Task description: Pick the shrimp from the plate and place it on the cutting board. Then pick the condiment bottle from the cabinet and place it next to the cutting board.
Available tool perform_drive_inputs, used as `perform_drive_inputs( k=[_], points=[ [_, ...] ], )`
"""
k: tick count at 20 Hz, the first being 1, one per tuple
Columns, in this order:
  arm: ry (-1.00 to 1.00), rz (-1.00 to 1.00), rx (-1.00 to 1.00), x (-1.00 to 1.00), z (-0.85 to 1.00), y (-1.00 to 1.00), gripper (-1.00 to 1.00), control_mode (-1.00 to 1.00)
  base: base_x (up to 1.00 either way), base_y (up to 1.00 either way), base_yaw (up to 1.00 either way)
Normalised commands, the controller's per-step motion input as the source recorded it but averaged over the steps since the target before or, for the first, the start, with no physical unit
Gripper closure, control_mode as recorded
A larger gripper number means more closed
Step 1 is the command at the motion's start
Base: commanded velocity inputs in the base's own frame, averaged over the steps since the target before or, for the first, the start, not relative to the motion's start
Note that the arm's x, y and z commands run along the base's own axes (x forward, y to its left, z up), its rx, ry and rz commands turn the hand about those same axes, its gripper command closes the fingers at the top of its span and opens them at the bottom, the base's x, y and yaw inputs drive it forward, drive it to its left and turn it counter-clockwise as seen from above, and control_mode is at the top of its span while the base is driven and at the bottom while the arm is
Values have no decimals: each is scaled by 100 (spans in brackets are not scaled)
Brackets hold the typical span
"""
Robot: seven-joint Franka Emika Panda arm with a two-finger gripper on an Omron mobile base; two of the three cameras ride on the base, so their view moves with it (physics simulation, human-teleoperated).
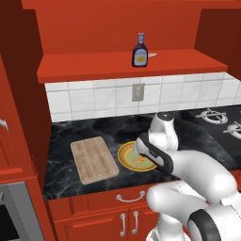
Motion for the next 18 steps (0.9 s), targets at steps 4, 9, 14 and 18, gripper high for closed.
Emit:
perform_drive_inputs(
  k=[4,9,14,18],
  points=[
    [0,-1,0,17,-10,4,-100,-100,0,0,0],
    [0,-1,0,19,-10,0,-100,-100,0,0,0],
    [0,-1,0,12,-8,0,-100,-100,0,0,0],
    [0,-1,0,7,-10,0,-100,-100,0,0,0]
  ],
)
